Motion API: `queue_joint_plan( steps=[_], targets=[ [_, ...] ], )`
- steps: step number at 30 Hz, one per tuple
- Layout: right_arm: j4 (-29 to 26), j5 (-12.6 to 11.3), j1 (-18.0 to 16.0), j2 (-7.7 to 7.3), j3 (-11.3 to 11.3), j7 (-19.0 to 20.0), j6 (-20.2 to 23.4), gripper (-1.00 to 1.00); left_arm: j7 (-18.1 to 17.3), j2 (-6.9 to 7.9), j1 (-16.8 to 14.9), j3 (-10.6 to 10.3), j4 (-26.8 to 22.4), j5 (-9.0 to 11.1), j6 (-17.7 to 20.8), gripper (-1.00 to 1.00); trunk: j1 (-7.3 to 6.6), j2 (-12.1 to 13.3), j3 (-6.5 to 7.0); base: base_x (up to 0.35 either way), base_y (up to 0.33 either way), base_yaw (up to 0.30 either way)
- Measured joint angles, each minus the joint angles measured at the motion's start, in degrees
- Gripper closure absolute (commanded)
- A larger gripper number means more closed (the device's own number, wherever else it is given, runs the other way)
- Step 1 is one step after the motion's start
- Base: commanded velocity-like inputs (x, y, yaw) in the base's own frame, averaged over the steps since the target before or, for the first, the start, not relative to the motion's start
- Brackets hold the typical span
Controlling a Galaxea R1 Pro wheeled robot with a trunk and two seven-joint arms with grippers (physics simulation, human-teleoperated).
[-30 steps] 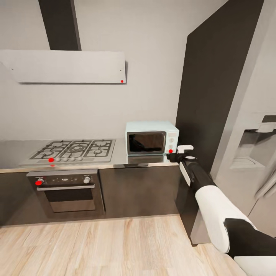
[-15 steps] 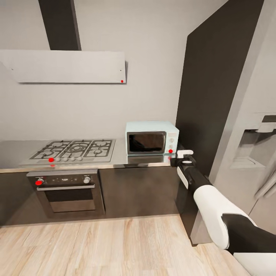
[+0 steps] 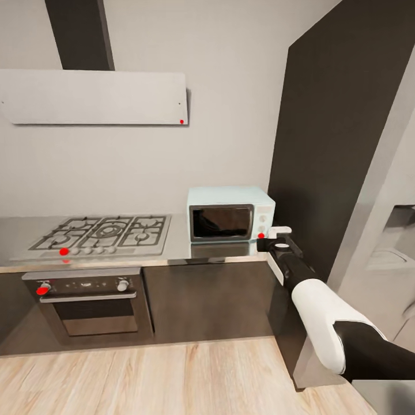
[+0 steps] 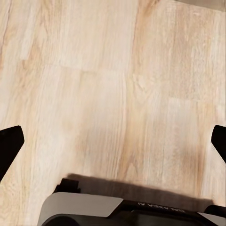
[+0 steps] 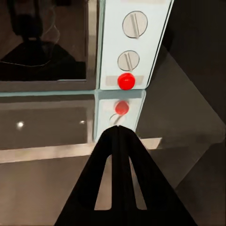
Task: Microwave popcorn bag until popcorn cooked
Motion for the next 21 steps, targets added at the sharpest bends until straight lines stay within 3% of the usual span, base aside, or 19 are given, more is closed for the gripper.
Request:
queue_joint_plan(
  steps=[11, 17, 21],
  targets=[
    [3.2, 0.3, 0.2, -0.65, 0.3, 2.4, -1.7, 1.0, 0.0, 0.0, 0.1, 0.3, 0.0, 0.1, -0.1, -1.0, 0.03, 0.0, 0.0, 0.045, 0.0, 0.0],
    [4.4, 0.3, 0.5, -1.75, 0.6, 2.9, -2.9, 1.0, 0.0, 0.0, 0.1, 0.4, 0.0, 0.1, -0.1, -1.0, 0.03, 0.0, 0.0, 0.012, 0.0, 0.0],
    [5.4, 0.4, 0.5, -2.4, 0.6, 3.2, -3.2, 1.0, 0.0, 0.16, 0.1, 0.3, 0.0, 0.1, -0.1, -1.0, 0.01, 0.0, 0.0, 0.27, -0.019, 0.0]
  ],
)
